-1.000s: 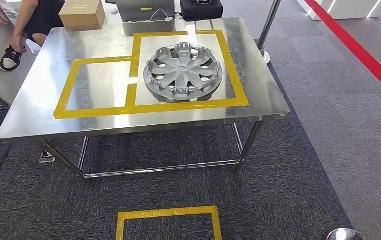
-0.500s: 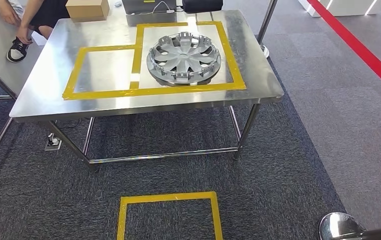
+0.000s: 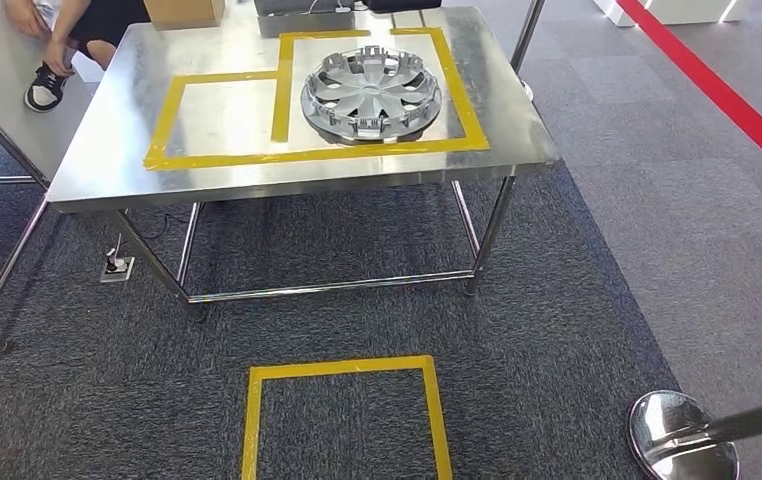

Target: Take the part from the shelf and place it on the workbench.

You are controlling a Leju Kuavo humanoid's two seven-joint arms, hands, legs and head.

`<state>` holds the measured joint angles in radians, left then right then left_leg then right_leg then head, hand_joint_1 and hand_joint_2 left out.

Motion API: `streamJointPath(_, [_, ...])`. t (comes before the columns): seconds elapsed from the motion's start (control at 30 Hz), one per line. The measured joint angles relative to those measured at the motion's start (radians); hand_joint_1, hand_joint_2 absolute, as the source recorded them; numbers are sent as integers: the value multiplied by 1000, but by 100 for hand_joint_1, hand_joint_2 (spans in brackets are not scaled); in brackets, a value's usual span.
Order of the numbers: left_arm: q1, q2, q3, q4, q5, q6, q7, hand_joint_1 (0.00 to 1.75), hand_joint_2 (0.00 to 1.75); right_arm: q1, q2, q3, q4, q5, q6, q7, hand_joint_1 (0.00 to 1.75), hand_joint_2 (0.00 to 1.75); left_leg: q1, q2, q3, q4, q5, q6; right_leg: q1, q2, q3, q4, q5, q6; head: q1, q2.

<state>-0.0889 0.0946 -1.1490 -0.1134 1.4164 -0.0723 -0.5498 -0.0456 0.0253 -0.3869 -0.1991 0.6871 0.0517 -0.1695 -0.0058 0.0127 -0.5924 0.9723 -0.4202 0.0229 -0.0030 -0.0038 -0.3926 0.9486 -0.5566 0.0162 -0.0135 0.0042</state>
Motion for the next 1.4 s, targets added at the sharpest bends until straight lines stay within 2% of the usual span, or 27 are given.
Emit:
streamJointPath(0.07, [-1,0,0,-1,0,-2,1,0,0,0,-2,0,0,4,3,14,0,0,3,-1,-8,2,12,-12,1,-2,-10,-11,5,-12,-1,0])
streamJointPath(0.1, [0,0,0,-1,1,-2,2,0,0,1,-4,0,1,5,4,18,0,0,4,-3,-15,11,-2,-19,0,-4,-20,-9,15,-21,-1,0])
streamJointPath(0.17, [0,-1,0,-2,2,-2,6,0,0,1,-7,0,1,6,7,20,0,0,8,-7,-39,82,-90,-30,-3,-9,-47,-9,40,-35,-3,0])
streamJointPath(0.23, [-1,-3,0,-3,3,-1,11,0,0,1,-10,1,1,12,12,14,0,0,9,-8,-68,214,-189,-37,-3,-11,-82,-7,68,-38,-6,0])
streamJointPath(0.27, [-1,-3,0,-3,4,0,13,0,0,1,-10,1,1,15,14,8,0,0,10,-8,-75,273,-205,-39,-3,-11,-102,-4,81,-37,-6,0])
streamJointPath(0.3, [-1,-4,0,-3,4,1,14,0,0,1,-11,2,1,19,16,1,0,0,10,-8,-70,306,-194,-40,-3,-12,-121,0,94,-35,-7,0])
streamJointPath(0.33, [-1,-5,0,-3,4,3,16,0,0,1,-11,3,1,22,17,-6,0,0,10,-8,-48,306,-164,-39,-3,-12,-140,7,105,-32,-6,0])
streamJointPath(0.4, [-2,-6,0,-3,5,6,17,0,0,0,-12,6,1,25,20,-21,0,0,11,-9,49,200,-116,-37,-3,-12,-176,24,124,-25,-7,0])
streamJointPath(0.47, [-5,-7,-1,-4,5,7,17,0,0,-2,-12,9,1,27,27,-40,0,0,9,-11,161,43,-135,-30,0,-12,-202,41,140,-15,-7,0])
streamJointPath(0.5, [-8,-8,-1,-5,5,7,18,0,0,-3,-13,10,1,26,34,-48,0,0,7,-12,190,-6,-152,-25,1,-13,-208,46,149,-10,-6,0])
streamJointPath(0.57, [-9,-9,-4,-5,5,7,25,0,0,-5,-15,10,1,21,56,-58,0,0,5,-11,187,-28,-157,-8,0,-14,-219,46,164,2,-6,0])
streamJointPath(0.6, [-8,-11,-7,-5,5,8,31,0,0,-5,-16,10,2,15,70,-59,0,0,6,-10,176,-27,-149,2,-2,-13,-227,51,155,8,-6,0])
streamJointPath(0.63, [-8,-12,-10,-5,5,11,42,0,44,-5,-16,9,2,6,85,-54,0,0,7,-8,166,-27,-138,11,-3,-11,-238,70,126,14,-4,0])
streamJointPath(0.67, [-9,-14,-11,-5,6,15,55,0,87,-4,-17,7,2,-4,99,-46,0,0,8,-5,154,-28,-127,18,-4,-10,-252,107,79,19,-3,0])
streamJointPath(0.73, [-9,-15,-12,-5,8,24,79,0,175,-3,-16,-3,3,-31,117,-23,0,0,6,-2,130,-27,-106,23,-4,-8,-282,230,-20,26,-1,0])
streamJointPath(0.77, [-9,-15,-12,-5,8,27,85,0,175,-3,-16,-10,3,-46,121,-9,0,0,5,-1,117,-25,-95,24,-4,-8,-292,294,-42,28,0,0])
streamJointPath(0.8, [-9,-16,-13,-5,9,29,89,0,175,-3,-16,-20,3,-61,123,9,0,0,4,0,104,-24,-86,23,-4,-7,-291,334,-38,27,0,0])
streamJointPath(0.83, [-9,-17,-13,-5,9,29,92,0,175,-2,-16,-31,3,-77,127,29,0,0,3,0,92,-22,-77,22,-4,-7,-272,340,-16,25,0,0])
streamJointPath(0.87, [-9,-17,-14,-5,9,29,97,0,175,-2,-16,-43,3,-92,131,49,0,44,3,0,83,-20,-71,20,-4,-6,-233,302,14,20,0,0])
streamJointPath(0.9, [-10,-17,-14,-5,8,29,103,0,175,-2,-16,-55,3,-103,135,67,0,87,3,0,79,-19,-65,18,-4,-6,-175,228,36,15,0,0])
streamJointPath(0.97, [-12,-17,-15,-6,8,32,114,0,175,-4,-16,-76,3,-120,135,96,0,175,-1,0,72,-14,-55,10,-2,-5,-69,68,41,6,-1,0])
streamJointPath(1.0, [-13,-17,-15,-6,9,35,118,0,175,-5,-15,-86,3,-125,133,109,0,175,-3,1,69,-12,-50,5,-1,-4,-43,20,34,3,-1,0])
streamJointPath(1.03, [-13,-16,-14,-6,9,39,123,0,175,-6,-15,-95,3,-128,130,121,0,175,-4,1,64,-10,-50,6,0,-4,-37,-1,29,2,-2,0])
streamJointPath(1.13, [-13,-15,-13,-6,10,45,139,0,175,0,-15,-112,3,-124,122,146,0,175,-3,-1,57,-6,-48,23,3,-5,-46,-2,30,-2,-4,0])
streamJointPath(1.17, [-12,-15,-9,-8,8,46,145,0,175,2,-15,-113,3,-123,119,150,0,175,-2,-1,56,-7,-44,22,6,-6,-47,-1,31,-5,-4,0])
streamJointPath(1.3, [-3,-18,37,-22,-40,47,168,0,175,8,-16,-106,3,-145,110,155,0,175,2,-2,55,-11,-30,3,11,-6,-54,5,36,-12,-4,0])
streamJointPath(1.4, [9,-22,86,-35,-118,48,190,0,175,16,-16,-91,-1,-177,100,157,0,175,3,-2,50,-11,-25,-5,11,-6,-61,9,37,-14,-4,0])
